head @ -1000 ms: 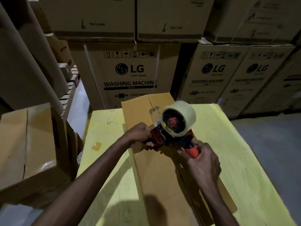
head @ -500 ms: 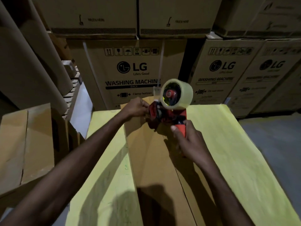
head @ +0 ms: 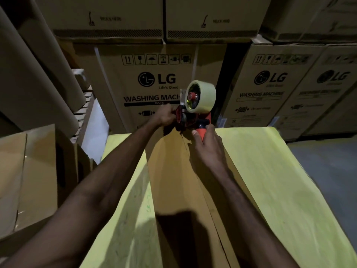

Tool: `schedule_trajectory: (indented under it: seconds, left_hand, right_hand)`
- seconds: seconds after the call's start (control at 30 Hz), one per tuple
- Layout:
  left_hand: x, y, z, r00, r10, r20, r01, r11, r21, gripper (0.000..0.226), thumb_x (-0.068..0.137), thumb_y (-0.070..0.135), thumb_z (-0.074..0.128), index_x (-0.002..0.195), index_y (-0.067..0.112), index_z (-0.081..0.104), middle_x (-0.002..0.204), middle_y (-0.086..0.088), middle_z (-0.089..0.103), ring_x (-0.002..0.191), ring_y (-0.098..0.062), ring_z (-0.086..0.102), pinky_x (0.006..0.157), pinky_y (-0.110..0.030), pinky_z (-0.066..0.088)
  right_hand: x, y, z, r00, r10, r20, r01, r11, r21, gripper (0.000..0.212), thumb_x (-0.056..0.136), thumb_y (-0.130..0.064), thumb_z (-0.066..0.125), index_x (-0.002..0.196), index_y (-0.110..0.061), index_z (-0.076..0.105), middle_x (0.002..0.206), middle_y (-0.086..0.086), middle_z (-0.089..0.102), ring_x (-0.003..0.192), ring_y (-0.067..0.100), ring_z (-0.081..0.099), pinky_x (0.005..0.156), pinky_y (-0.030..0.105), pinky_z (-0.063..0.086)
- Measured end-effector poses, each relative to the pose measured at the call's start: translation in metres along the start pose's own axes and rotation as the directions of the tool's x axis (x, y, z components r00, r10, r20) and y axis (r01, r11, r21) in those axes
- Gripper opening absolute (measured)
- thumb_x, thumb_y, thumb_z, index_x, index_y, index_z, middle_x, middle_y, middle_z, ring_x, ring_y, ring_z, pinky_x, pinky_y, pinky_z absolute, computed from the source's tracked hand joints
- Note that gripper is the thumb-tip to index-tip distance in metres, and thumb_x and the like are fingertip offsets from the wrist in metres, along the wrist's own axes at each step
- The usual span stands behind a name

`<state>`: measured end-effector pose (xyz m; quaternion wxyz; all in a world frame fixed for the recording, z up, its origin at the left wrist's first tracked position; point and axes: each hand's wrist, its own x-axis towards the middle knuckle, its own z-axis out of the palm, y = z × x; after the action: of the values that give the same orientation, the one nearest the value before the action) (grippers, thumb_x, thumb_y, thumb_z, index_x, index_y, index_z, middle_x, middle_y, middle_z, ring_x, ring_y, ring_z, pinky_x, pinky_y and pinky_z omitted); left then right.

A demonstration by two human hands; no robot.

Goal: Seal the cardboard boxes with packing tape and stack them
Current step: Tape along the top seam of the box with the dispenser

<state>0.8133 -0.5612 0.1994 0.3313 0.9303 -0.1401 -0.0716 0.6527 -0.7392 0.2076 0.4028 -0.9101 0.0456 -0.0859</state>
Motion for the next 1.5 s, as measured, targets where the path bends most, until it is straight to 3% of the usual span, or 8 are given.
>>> schedule_trajectory:
  seconds: [0.17,0.3,0.7,0.83,0.93,1.13,1.33,1.5]
  left_hand:
    - [-0.004,-0.023,0.012,0.995,0.085,-0.052,-0.085,0.996,0.004,0.027,0.101,0.022,0.066,0.075,0.028,0.061,0.075,0.009,0.066,0.059,0.005,0.061,0.055,-0.014,0.044]
    - [-0.002,-0.036,0.011,0.989,0.13,-0.069,-0.131,0.991,-0.02,0.016,0.1,0.017,0.065,0.085,0.021,0.065,0.089,0.009,0.065,0.074,0.001,0.062,0.062,-0.014,0.047]
    - [0.009,-0.046,0.011,0.997,0.071,-0.031,-0.076,0.971,-0.227,0.025,0.094,0.014,0.074,0.07,0.021,0.07,0.07,0.022,0.072,0.07,0.008,0.067,0.065,-0.01,0.048]
    - [0.011,-0.051,0.013,0.996,0.062,-0.059,-0.073,0.975,-0.209,0.008,0.093,0.019,0.076,0.087,0.013,0.076,0.078,0.007,0.075,0.071,0.003,0.068,0.067,-0.024,0.054]
    - [0.009,-0.051,0.016,0.984,0.009,-0.176,-0.049,0.973,-0.224,0.02,0.09,0.018,0.079,0.108,0.016,0.07,0.087,0.002,0.072,0.071,0.007,0.067,0.058,-0.015,0.051]
    - [0.008,-0.053,0.015,0.997,0.04,-0.069,-0.06,0.95,-0.306,0.016,0.088,0.007,0.078,0.078,0.018,0.075,0.079,0.008,0.076,0.075,-0.001,0.071,0.069,-0.024,0.056]
    - [0.006,-0.062,0.014,0.999,0.041,0.014,-0.035,0.955,-0.296,0.017,0.093,0.018,0.074,0.076,0.013,0.075,0.081,0.003,0.077,0.081,-0.008,0.072,0.09,-0.038,0.056]
    - [-0.003,-0.062,0.01,0.993,0.015,0.115,0.01,0.977,-0.213,0.042,0.099,0.023,0.068,0.058,0.019,0.061,0.047,0.013,0.055,0.044,0.001,0.046,0.057,-0.019,0.041]
  right_hand:
    - [0.002,0.007,0.019,1.0,-0.028,0.009,0.028,0.999,-0.038,0.04,0.106,-0.042,0.049,0.132,-0.013,0.043,0.106,0.001,0.061,0.09,0.019,0.062,0.062,0.026,0.049]
    - [0.004,0.006,0.031,0.998,-0.066,-0.008,0.065,0.994,-0.09,0.042,0.106,-0.042,0.049,0.133,-0.011,0.042,0.104,0.005,0.063,0.087,0.022,0.063,0.064,0.034,0.052]
    - [0.016,0.006,0.04,0.996,-0.085,-0.01,0.082,0.981,-0.175,0.042,0.107,-0.039,0.048,0.136,-0.01,0.04,0.103,0.001,0.058,0.084,0.017,0.058,0.056,0.019,0.034]
    - [0.012,0.009,0.045,0.996,-0.084,-0.001,0.082,0.984,-0.158,0.045,0.107,-0.039,0.048,0.139,-0.01,0.038,0.107,0.004,0.061,0.089,0.018,0.061,0.065,0.028,0.048]
    - [0.011,0.009,0.048,0.998,-0.062,0.024,0.065,0.986,-0.15,0.047,0.107,-0.039,0.048,0.14,-0.009,0.037,0.111,0.005,0.062,0.094,0.021,0.063,0.067,0.031,0.048]
    - [0.016,0.009,0.044,0.997,-0.054,0.056,0.061,0.987,-0.146,0.042,0.107,-0.039,0.048,0.137,-0.012,0.039,0.109,0.002,0.059,0.09,0.016,0.06,0.061,0.021,0.041]
    - [0.014,0.008,0.043,0.995,-0.075,0.064,0.087,0.978,-0.191,0.042,0.107,-0.038,0.047,0.139,-0.012,0.038,0.107,-0.003,0.051,0.09,0.012,0.053,0.066,0.023,0.039]
    - [0.007,0.006,0.041,0.99,-0.114,0.08,0.129,0.966,-0.226,0.043,0.107,-0.036,0.048,0.139,-0.011,0.036,0.108,0.002,0.057,0.09,0.016,0.058,0.068,0.031,0.05]
